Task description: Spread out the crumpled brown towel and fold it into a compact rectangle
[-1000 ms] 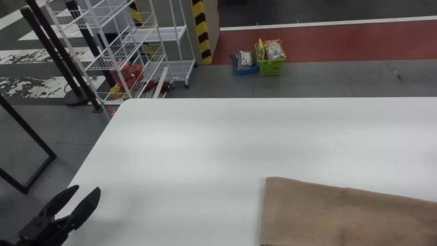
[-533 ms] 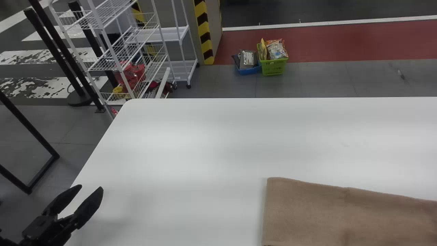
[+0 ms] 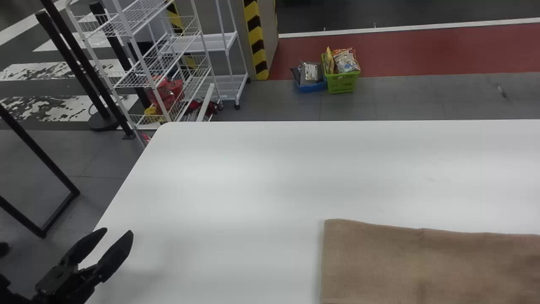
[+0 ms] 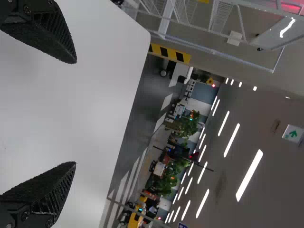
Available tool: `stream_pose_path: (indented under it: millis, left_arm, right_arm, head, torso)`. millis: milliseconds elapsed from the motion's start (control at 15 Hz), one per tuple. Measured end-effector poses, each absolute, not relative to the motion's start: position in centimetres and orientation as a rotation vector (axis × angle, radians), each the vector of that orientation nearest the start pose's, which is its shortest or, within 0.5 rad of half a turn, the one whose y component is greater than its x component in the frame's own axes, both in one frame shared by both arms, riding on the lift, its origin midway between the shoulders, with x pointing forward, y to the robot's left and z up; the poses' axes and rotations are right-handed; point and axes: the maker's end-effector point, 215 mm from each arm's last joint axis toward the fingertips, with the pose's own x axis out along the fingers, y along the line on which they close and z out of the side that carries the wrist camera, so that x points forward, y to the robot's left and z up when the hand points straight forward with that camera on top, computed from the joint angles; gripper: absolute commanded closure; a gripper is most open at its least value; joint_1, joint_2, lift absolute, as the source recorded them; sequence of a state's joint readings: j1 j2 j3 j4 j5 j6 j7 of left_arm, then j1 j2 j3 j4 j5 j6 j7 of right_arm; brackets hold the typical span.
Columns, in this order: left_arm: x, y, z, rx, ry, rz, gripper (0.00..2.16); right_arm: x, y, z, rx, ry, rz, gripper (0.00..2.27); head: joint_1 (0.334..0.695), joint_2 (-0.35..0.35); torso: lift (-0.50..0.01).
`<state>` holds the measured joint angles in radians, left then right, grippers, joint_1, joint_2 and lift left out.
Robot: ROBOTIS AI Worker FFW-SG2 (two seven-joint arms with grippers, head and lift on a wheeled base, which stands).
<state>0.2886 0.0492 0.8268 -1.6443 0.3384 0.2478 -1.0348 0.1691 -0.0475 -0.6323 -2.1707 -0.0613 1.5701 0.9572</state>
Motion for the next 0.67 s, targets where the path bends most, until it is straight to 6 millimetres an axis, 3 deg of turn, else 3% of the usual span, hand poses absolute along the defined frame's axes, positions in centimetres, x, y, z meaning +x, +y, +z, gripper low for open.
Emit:
stream_pose_path:
  millis: [267,667]
  left_arm:
    - [36.9,47.2,-40.3,-0.325,0.125,-0.217,0.04]
    - [37.2,46.7,-40.6,-0.326,0.133,-0.22,0.04]
  right_arm:
    - [36.6,-33.9,-40.5,0.696,0.784,0.253,1.18]
    - [35.5,-41.3,-38.1,0.672,0.712,0.131,1.18]
  head:
    - [0.695,0.216]
    - [0.695,0.093]
  torso:
    - [-0.127]
    - [-0.127]
